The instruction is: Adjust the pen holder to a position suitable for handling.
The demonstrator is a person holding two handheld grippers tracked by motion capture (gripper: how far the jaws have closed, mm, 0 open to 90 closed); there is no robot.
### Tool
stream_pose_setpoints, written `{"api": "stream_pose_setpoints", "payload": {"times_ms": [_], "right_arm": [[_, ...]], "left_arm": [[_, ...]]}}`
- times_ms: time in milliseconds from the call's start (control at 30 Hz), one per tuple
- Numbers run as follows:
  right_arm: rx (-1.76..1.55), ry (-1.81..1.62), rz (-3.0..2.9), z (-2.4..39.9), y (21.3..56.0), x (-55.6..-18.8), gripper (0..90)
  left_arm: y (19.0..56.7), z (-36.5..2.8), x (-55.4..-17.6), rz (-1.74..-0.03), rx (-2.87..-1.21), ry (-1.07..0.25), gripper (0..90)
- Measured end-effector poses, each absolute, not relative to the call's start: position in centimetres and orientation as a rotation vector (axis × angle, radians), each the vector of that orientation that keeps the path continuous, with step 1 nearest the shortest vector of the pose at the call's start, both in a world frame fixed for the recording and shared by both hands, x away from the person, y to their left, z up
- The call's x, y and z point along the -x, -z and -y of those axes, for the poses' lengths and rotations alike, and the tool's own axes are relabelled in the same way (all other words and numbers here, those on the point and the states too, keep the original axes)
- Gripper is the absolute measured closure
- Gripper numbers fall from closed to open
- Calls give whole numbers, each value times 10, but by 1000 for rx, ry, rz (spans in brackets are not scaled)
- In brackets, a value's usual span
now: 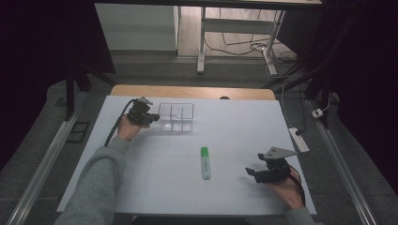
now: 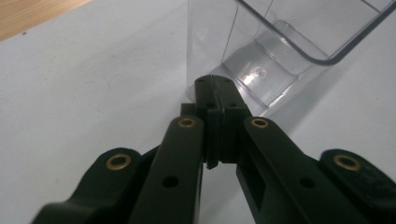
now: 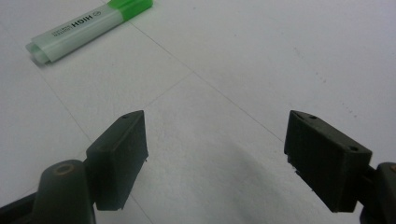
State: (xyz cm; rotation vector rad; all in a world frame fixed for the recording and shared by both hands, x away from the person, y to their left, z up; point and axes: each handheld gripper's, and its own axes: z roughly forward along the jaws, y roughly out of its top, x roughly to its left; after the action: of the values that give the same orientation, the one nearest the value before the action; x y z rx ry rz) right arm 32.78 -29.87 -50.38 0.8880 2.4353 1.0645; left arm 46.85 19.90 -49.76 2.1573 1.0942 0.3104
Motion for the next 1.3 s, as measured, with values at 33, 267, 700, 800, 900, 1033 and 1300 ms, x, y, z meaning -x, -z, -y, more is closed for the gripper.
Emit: {"api": "stream_pose_setpoints", "payload": {"times_ms": [33, 267, 700, 800, 900, 1033, 1300], "right_arm": [[-888, -1064, -2436, 299, 504, -328, 208], [-888, -1060, -2437, 299, 504, -328, 208], [-886, -1050, -2444, 299, 505, -328, 208], [-884, -1050, -2445, 298, 505, -327, 208], [-884, -1050, -2446, 298, 505, -327, 208], [-887, -1046, -2447, 298, 506, -327, 209], [-885, -1038, -2451, 299, 506, -327, 208]], "left_arm": [[497, -196, -469, -1089, -2162, -306, 886], [496, -187, -469, -1077, -2162, -296, 886], [493, -163, -473, -1044, -2179, -287, 886], [493, -156, -474, -1030, -2181, -282, 886], [493, -150, -475, -1025, -2180, -277, 886], [492, -142, -477, -1011, -2194, -280, 885], [492, -135, -479, -1008, -2189, -284, 886]]}}
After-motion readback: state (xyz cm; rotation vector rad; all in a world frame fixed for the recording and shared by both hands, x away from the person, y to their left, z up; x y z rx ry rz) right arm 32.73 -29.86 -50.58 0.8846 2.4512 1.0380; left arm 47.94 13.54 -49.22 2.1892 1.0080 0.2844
